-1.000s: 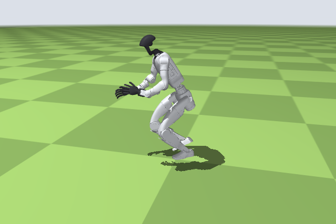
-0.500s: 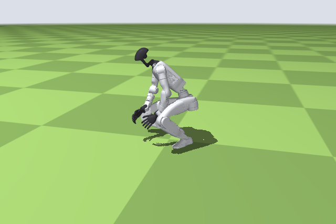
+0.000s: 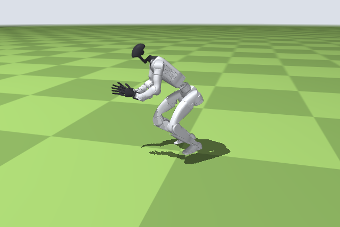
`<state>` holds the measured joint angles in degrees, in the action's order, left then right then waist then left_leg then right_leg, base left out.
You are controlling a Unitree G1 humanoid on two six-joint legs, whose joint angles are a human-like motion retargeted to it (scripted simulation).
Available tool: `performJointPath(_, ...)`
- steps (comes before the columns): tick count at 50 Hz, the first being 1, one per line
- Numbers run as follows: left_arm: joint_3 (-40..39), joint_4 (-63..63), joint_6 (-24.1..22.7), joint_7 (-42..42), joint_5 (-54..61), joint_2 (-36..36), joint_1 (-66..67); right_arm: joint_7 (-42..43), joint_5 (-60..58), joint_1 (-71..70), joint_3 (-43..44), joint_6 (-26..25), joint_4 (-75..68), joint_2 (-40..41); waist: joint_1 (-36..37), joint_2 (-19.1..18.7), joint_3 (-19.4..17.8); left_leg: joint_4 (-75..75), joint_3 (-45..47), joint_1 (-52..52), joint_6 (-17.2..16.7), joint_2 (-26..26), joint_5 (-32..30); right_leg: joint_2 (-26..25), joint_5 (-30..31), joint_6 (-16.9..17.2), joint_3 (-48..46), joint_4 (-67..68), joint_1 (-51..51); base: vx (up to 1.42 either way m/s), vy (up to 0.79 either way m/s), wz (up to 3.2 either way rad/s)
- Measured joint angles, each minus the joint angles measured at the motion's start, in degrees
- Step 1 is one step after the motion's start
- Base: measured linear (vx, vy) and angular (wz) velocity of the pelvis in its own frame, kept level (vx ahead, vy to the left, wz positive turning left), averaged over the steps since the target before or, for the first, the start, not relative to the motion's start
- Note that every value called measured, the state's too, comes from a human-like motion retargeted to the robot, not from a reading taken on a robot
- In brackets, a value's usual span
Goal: Sport exercise
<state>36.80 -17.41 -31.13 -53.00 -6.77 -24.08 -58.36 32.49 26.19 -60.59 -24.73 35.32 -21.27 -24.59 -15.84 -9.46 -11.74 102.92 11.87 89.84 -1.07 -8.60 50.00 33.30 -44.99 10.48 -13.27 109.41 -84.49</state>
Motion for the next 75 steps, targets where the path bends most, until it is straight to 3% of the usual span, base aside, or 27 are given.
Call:
performJointPath(5,-8.0,22.2,1.2,-9.0,-8.8,-5.2,6.4,12.4,-9.2,11.2,6.3,0.2,20.5,0.8,2.7,1.7,6.5,-7.6,-1.7,-9.0,0.5,1.2,0.0,-7.1,-1.2,0.3,0.7,-10.6,7.1,0.24,-0.11,-0.57)
performJointPath(10,-16.3,35.9,2.6,-8.6,-16.9,-13.4,28.6,17.8,-27.0,30.2,10.0,-5.5,32.8,-3.4,5.2,6.2,13.9,-19.0,-3.3,-21.2,1.1,4.5,0.0,-10.3,-2.8,-0.8,2.6,-22.2,17.3,0.30,-0.07,-0.47)
performJointPath(15,-26.3,37.1,4.4,-3.2,-23.6,-19.7,56.4,15.8,-42.0,50.9,14.8,-9.6,38.0,-8.8,8.5,11.4,22.8,-33.0,-5.3,-33.4,2.5,8.7,0.0,-11.6,-1.3,-0.4,4.0,-35.1,27.3,0.34,-0.01,-0.33)
performJointPath(20,-31.0,32.2,6.1,2.7,-30.8,-22.2,73.1,13.8,-50.3,62.7,17.6,-11.1,41.1,-10.3,9.6,17.3,27.9,-43.8,-5.8,-44.0,4.4,14.4,0.0,-6.6,-0.3,1.2,3.3,-40.3,35.0,0.23,0.04,0.13)
performJointPath(25,-26.9,26.8,7.2,3.9,-36.3,-22.8,73.5,14.1,-53.6,63.3,14.2,-11.9,43.1,-8.0,10.1,23.8,26.9,-49.4,-6.4,-53.3,6.0,20.3,-1.1,1.1,-0.3,2.9,2.7,-39.3,41.3,0.04,0.08,0.19)
performJointPath(34,-12.9,18.3,5.3,3.1,-39.6,-18.7,57.1,11.8,-54.1,56.3,4.8,-10.1,43.9,-3.7,13.3,35.3,16.2,-52.6,-11.0,-68.9,8.3,32.1,-1.8,17.0,0.5,4.2,3.5,-30.0,50.9,-0.07,0.07,0.28)
performJointPath(37,-9.7,17.6,3.9,2.1,-39.7,-16.9,52.3,10.7,-53.6,54.4,2.5,-9.2,43.5,-2.5,14.4,37.2,12.9,-50.2,-14.2,-70.6,8.6,34.4,-1.2,18.0,-0.3,4.0,6.1,-26.2,51.5,-0.10,0.03,0.81)
performJointPath(40,-6.7,17.6,2.6,0.4,-39.7,-15.1,47.6,9.9,-52.6,52.5,0.6,-8.2,42.8,-1.1,15.9,38.2,10.0,-46.9,-18.3,-71.0,8.5,36.4,-0.5,15.1,-3.0,4.3,10.9,-23.5,51.0,-0.09,-0.01,1.18)
performJointPath(45,-2.4,19.6,-0.1,-2.3,-38.6,-13.1,42.0,9.1,-51.7,50.0,-2.6,-6.6,41.4,1.0,19.0,38.2,9.0,-41.9,-26.3,-68.2,7.1,38.0,0.0,5.3,-5.0,3.8,17.7,-23.2,48.5,-0.07,-0.06,1.37)
performJointPath(50,0.2,21.3,-2.6,-3.5,-38.2,-14.6,40.2,7.0,-51.5,47.5,-5.1,-5.4,40.4,2.6,23.5,36.9,12.0,-38.5,-36.2,-62.8,4.5,36.9,-0.5,-7.7,-5.0,0.1,20.4,-28.5,45.7,-0.07,-0.12,1.42)
performJointPath(55,0.8,20.6,-4.2,-1.6,-38.1,-18.7,41.0,2.7,-49.8,44.1,-6.1,-4.1,40.6,3.4,28.6,34.3,15.5,-35.2,-44.7,-57.1,2.1,32.8,-0.4,-17.7,-5.0,-5.1,15.6,-33.5,44.6,-0.04,-0.19,1.54)
performJointPath(61,0.9,18.8,-6.4,0.1,-37.4,-25.5,43.1,-0.1,-46.1,39.0,-5.2,-1.7,42.9,3.6,34.6,28.8,16.4,-32.5,-49.0,-51.2,-1.3,26.7,0.0,-27.7,-5.0,-9.1,6.1,-40.6,45.5,-0.04,-0.24,2.00)
performJointPath(66,4.0,14.9,-8.8,1.6,-37.1,-30.1,44.1,-4.0,-43.8,35.6,-3.9,0.4,44.8,2.9,35.3,23.2,13.9,-30.6,-38.7,-43.9,-0.4,20.0,0.0,-31.6,-4.1,-10.1,0.0,-44.7,45.9,-0.15,-0.25,3.38)
performJointPath(75,17.0,2.2,-11.6,6.1,-37.8,-30.9,40.0,-13.4,-37.3,37.4,-3.5,0.4,41.1,2.7,22.6,15.7,4.9,-19.6,-13.4,-41.0,9.5,11.6,0.0,-36.1,-3.6,-7.8,10.6,-34.2,34.2,-0.36,-0.08,4.69)
